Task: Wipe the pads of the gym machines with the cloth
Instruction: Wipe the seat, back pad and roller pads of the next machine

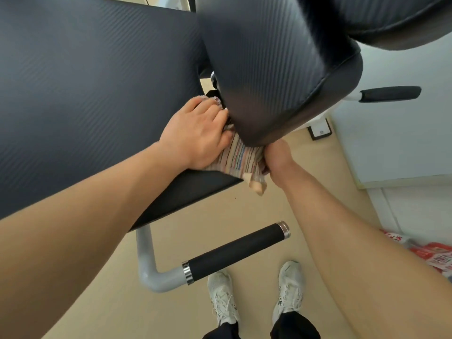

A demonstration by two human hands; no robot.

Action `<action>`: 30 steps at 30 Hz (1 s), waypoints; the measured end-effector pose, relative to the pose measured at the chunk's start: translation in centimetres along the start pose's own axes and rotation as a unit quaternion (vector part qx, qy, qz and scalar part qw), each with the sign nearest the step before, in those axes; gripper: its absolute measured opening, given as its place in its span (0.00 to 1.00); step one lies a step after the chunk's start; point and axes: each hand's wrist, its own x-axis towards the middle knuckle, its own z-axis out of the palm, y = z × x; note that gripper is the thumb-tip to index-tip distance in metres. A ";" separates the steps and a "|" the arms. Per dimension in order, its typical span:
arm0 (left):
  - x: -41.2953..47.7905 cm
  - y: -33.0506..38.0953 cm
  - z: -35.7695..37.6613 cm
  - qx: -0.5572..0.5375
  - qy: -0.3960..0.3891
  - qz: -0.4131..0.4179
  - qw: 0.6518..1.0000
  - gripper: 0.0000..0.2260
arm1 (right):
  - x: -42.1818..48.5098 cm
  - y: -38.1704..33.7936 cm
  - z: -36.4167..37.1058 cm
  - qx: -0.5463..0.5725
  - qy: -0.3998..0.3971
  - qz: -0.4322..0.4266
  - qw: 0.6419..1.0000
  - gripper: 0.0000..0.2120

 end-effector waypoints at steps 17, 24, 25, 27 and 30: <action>-3.4 -5.9 -1.1 0.012 -0.032 -0.034 0.999 0.31 | -13.0 -0.6 11.1 -0.409 0.065 -0.248 0.876 0.32; 1.5 -11.1 -2.3 -0.016 -0.016 -0.134 0.991 0.26 | -5.1 -7.4 14.0 -0.409 0.111 -0.215 0.880 0.40; 1.5 -11.5 -2.5 -0.022 -0.003 -0.144 0.989 0.25 | -4.2 -8.2 14.3 -0.396 0.121 -0.205 0.887 0.41; 0.8 -12.1 -2.7 -0.032 0.023 -0.152 0.988 0.23 | -2.5 -9.8 15.0 -0.363 0.121 -0.181 0.906 0.42; 0.0 -12.5 -2.7 -0.066 0.047 -0.153 0.985 0.21 | -0.4 -12.3 15.6 -0.317 0.116 -0.170 0.926 0.45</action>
